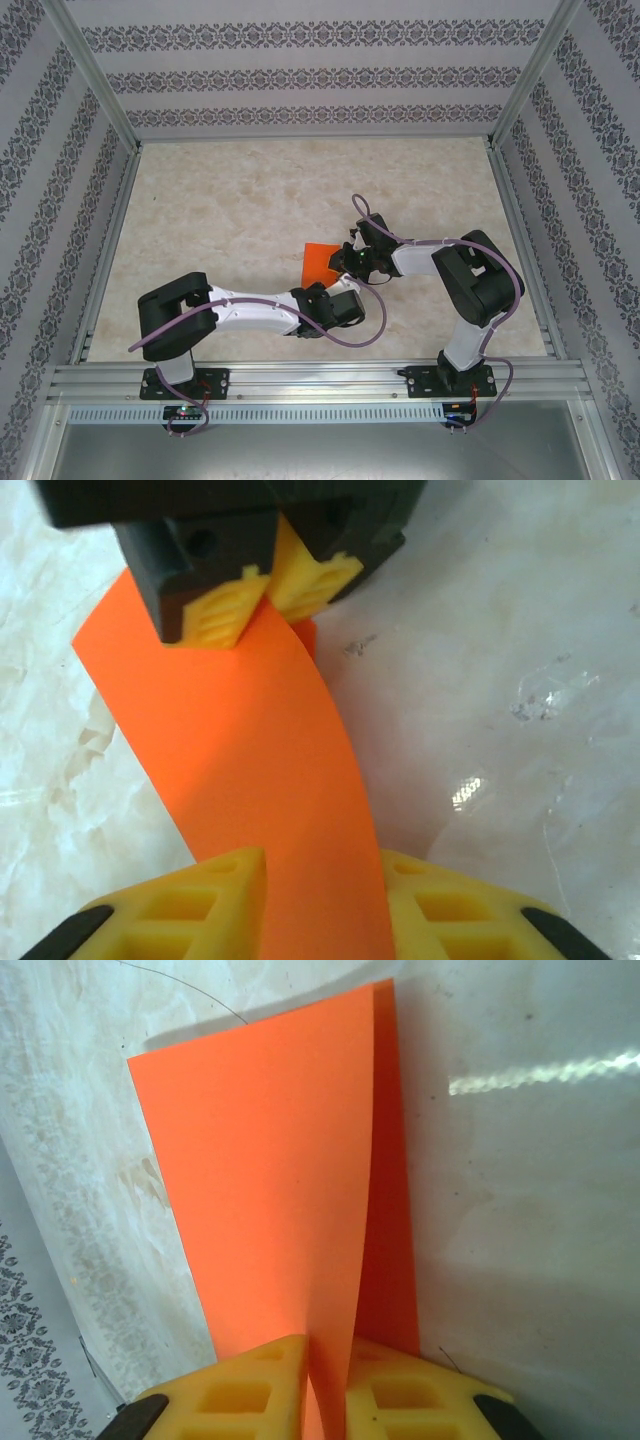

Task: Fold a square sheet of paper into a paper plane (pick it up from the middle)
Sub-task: Third fold the triangle at the center of the table.

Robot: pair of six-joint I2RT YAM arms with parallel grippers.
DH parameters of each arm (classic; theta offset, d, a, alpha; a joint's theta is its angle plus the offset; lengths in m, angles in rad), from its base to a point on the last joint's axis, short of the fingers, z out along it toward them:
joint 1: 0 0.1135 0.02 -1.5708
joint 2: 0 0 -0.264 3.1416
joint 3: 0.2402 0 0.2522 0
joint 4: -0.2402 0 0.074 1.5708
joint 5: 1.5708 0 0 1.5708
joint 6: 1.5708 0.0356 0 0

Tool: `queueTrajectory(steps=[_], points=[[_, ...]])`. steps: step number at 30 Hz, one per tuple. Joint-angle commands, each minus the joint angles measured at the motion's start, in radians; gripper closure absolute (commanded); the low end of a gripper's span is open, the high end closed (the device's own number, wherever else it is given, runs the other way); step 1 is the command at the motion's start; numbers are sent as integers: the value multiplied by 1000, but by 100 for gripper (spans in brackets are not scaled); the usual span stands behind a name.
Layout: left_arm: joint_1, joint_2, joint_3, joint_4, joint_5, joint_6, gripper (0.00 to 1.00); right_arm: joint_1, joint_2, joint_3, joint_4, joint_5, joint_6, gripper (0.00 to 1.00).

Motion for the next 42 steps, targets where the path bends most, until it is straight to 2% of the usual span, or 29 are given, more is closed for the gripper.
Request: queueTrajectory(steps=[1, 6, 11, 16, 22, 25, 27, 31, 36, 42], points=[[-3, -55, -15, 26, -26, -4, 73, 2, 12, 10, 5, 3, -6, 84], [0, -71, -32, 33, 12, 14, 92, 1, 9, 14, -5, 5, -13, 82], [37, -90, -41, 48, 109, 21, 100, -4, -8, 22, -23, 13, -21, 79], [135, -144, -73, 91, 378, 21, 100, -26, -76, 16, -81, 51, -49, 70], [273, -164, -104, 122, 658, 7, 100, -52, -191, 16, -188, 138, -86, 66], [318, -161, -112, 130, 739, 3, 100, -53, -223, 25, -188, 148, -86, 70], [343, -160, -114, 136, 789, 0, 100, -47, -219, 40, -169, 128, -86, 79], [392, -156, -121, 156, 864, -19, 100, -14, -126, 115, -148, 77, -87, 89], [438, -156, -125, 171, 937, -37, 100, 18, 6, 205, -176, 82, -100, 92], [479, -148, -127, 200, 1021, -73, 100, 20, 83, 266, -259, 123, -166, 92]])
